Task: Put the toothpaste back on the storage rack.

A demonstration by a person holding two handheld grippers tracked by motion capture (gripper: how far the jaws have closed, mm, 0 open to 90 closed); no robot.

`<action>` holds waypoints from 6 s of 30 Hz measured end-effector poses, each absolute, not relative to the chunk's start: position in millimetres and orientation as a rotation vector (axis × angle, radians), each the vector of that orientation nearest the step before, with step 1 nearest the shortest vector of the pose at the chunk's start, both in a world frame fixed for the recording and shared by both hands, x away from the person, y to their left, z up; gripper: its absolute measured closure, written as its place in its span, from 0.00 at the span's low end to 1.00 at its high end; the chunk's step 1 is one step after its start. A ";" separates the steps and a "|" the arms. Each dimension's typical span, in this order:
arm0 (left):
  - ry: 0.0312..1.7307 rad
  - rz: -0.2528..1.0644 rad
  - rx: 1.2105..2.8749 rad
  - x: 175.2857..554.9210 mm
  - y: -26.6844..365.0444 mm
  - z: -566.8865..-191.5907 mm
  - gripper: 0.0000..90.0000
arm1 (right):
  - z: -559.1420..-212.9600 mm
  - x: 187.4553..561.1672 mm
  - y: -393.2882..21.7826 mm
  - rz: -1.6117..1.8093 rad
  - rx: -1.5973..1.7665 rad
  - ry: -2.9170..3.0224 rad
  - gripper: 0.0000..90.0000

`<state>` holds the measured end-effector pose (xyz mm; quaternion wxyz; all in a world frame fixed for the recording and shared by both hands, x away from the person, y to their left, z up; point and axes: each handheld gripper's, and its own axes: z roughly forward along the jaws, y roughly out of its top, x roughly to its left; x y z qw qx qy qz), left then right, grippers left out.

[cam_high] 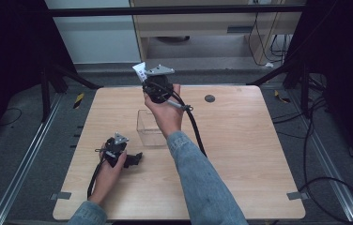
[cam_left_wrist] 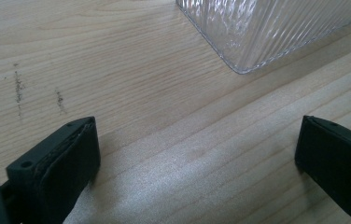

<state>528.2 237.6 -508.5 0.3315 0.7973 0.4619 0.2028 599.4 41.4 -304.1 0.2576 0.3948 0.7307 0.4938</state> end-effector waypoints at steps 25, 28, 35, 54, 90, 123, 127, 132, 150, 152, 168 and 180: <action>1.206 0.529 2.086 528.2 237.7 -508.5 0.00 | -325.0 598.1 49.1 1.341 1.077 1.993 0.87; 1.204 0.529 2.091 528.2 237.9 -508.3 0.00 | -325.7 598.5 49.9 1.341 1.074 1.994 0.87; 1.206 0.529 2.086 528.2 237.7 -508.5 0.00 | -329.9 597.9 51.0 1.345 1.074 1.996 0.87; 1.205 0.530 2.084 528.2 237.6 -508.6 0.00 | -348.0 598.1 56.2 1.325 1.097 2.033 0.87; 1.205 0.528 2.087 528.2 237.8 -508.5 0.00 | -377.2 594.7 55.5 1.285 1.120 2.077 0.87; 1.203 0.528 2.088 528.3 237.8 -508.5 0.00 | -393.2 591.3 61.3 1.272 1.127 2.109 0.87; 1.204 0.529 2.087 528.3 237.8 -508.5 0.00 | -394.7 591.4 62.9 1.272 1.127 2.111 0.87; 1.204 0.528 2.088 528.2 237.8 -508.5 0.00 | -396.0 591.5 63.7 1.270 1.128 2.114 0.87; 1.203 0.529 2.091 528.2 237.9 -508.4 0.00 | -400.3 590.9 65.9 1.264 1.132 2.123 0.87; 1.203 0.528 2.090 528.2 237.9 -508.4 0.00 | -400.4 590.9 66.1 1.263 1.131 2.123 0.87; 1.206 0.527 2.086 528.2 237.7 -508.6 0.00 | -402.3 591.3 67.9 1.261 1.132 2.129 0.87; 1.206 0.527 2.086 528.2 237.6 -508.6 0.00 | -403.2 592.5 68.9 1.258 1.141 2.126 0.87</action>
